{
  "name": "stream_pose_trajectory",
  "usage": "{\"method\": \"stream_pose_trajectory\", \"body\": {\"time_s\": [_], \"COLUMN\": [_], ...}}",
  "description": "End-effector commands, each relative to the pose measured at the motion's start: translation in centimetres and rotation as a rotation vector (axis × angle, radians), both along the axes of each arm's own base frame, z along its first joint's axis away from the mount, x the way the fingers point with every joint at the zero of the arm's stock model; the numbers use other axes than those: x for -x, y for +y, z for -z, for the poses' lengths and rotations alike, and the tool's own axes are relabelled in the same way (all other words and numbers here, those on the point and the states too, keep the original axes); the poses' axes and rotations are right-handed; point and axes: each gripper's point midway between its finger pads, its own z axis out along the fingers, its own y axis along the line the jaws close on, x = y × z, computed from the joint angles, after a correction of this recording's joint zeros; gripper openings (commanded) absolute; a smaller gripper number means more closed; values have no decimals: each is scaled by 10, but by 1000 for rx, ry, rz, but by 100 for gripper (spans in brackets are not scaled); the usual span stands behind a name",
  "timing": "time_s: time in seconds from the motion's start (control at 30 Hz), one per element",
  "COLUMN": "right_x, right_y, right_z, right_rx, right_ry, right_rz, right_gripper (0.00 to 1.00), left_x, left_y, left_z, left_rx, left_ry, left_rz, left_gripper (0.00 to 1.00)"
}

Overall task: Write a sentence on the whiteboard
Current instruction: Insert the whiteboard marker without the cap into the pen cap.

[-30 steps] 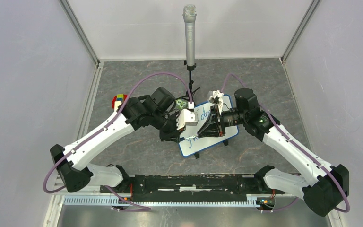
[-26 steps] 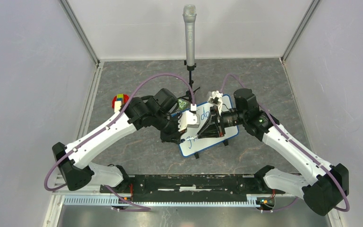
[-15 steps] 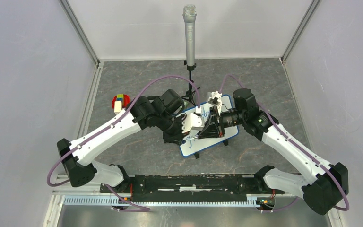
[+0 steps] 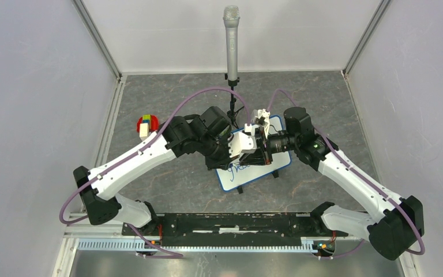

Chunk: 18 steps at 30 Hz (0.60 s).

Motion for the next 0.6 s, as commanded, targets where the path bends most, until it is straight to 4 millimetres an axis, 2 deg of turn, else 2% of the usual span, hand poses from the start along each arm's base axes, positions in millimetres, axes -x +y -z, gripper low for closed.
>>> {"method": "stream_pose_trajectory", "body": {"time_s": [0.0,0.23,0.37,0.57], "right_x": [-6,-14,-13,-14], "right_y": [6,10,15,21], "right_z": [3,-7,-16,-27], "right_rx": [-8,-30,-73,-111], "right_ry": [-15,9,75,169], "right_rz": [11,40,37,50], "right_gripper": [0,0,0,0], "left_x": [-14,-33,-36,-33], "left_y": [-50,-51,-63,-82], "left_z": [-52,-59,-70,-69], "left_rx": [223,223,240,196], "left_ry": [-136,-199,-231,-373], "left_rz": [26,-63,-68,-45], "left_gripper": [2,2,2,2]}}
